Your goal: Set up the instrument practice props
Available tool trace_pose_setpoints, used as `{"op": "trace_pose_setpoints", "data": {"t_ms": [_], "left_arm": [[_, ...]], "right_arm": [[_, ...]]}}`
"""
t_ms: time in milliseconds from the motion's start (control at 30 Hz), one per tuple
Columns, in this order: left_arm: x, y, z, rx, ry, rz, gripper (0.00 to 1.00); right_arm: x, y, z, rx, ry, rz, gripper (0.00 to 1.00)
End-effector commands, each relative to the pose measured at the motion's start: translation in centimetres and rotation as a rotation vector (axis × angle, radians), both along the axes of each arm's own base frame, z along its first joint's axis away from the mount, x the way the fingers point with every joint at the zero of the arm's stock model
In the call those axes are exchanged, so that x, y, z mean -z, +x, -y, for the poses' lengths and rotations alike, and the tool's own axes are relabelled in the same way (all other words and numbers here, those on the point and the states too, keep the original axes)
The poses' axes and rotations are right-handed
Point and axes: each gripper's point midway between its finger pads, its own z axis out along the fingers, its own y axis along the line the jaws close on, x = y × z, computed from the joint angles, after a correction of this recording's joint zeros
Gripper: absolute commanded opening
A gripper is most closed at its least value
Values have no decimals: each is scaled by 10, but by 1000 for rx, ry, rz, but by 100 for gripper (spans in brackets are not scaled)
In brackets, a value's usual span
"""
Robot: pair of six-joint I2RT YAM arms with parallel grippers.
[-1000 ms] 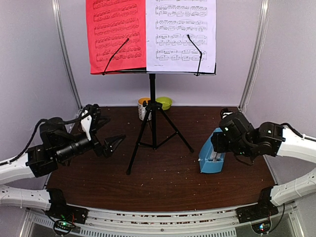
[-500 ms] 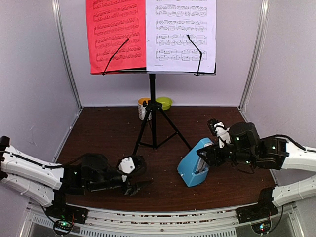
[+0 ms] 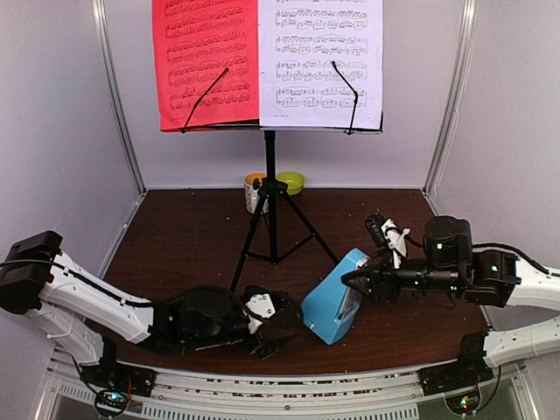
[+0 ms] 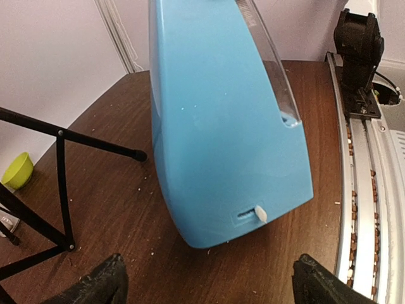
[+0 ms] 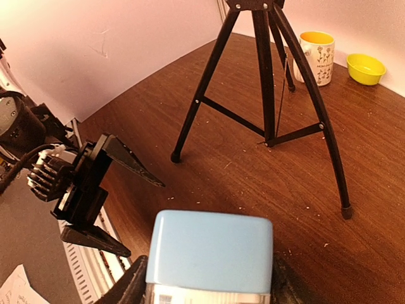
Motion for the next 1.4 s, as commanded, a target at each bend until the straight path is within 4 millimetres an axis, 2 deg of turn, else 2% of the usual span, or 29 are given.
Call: {"op": "trace_pose_setpoints", "data": {"t_ms": [0,167,333,700,1100,1300,1367], "left_arm": [[-26,3,22,3,-90,30,93],[-24,2,38,21,-87,10,95],[-18,6,44,8,-76,5,94],[-6,4,47,19,-52,-3,74],[-4,5,46,18,-50,2,62],[-5,6,44,16,-56,3,62],[-7,7,43,12,-62,8,71]], "right_arm": [[-57,-9,-12,-71,191,99,17],[-61,-7,-13,-64,201,102,16],[-64,-8,-13,-63,217,99,15],[-72,-10,-12,-71,236,107,14],[-78,-11,-14,-82,250,108,13],[-77,-11,-13,-79,248,108,13],[-77,-10,-13,-70,244,109,13]]}}
